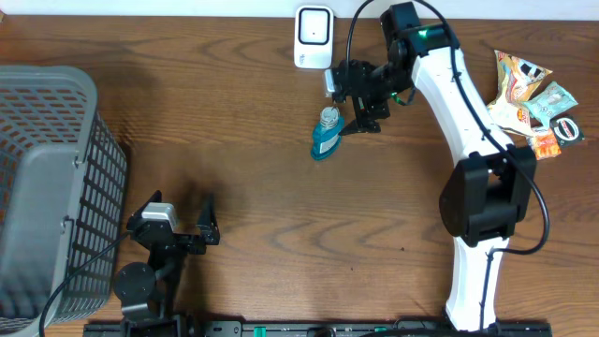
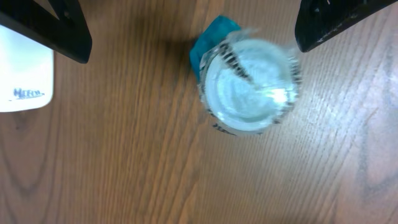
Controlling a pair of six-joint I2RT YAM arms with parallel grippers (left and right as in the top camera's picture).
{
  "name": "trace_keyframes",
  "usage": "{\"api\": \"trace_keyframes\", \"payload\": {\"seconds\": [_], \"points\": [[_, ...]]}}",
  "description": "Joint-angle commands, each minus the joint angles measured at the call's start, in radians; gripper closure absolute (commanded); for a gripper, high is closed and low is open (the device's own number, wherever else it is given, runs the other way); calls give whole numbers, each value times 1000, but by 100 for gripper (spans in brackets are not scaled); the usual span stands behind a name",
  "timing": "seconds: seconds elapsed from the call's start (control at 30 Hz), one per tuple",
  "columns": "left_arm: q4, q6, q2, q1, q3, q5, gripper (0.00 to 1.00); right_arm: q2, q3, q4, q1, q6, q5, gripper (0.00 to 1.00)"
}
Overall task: Scan the item barcode
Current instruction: 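Hold the Listerine bottle in front of the barcode scanner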
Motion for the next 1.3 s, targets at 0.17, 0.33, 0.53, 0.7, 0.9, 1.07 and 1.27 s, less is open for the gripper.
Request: {"api": "trace_keyframes", "payload": {"seconds": [0.17, 0.33, 0.53, 0.7, 0.9, 1.07, 1.27], "points": [[-28, 9, -5, -2, -18, 16, 2, 64, -6, 8, 26, -18, -93, 1], [-28, 9, -5, -2, -18, 16, 2, 86, -6, 14, 41, -18, -105, 1], [-28, 9, -5, -2, -18, 16, 2, 92, -6, 13, 46, -10, -105, 5], [-28, 9, -5, -2, -18, 16, 2, 92, -6, 9, 47, 10, -105, 21], [-28, 9, -5, -2, -18, 16, 2, 92, -6, 34, 51, 139, -105, 28], [-28, 9, -5, -2, -18, 16, 2, 92, -6, 95, 51, 377, -105, 30], [-28, 9, -5, -2, -18, 16, 2, 92, -6, 83, 74, 444, -113, 9]]}}
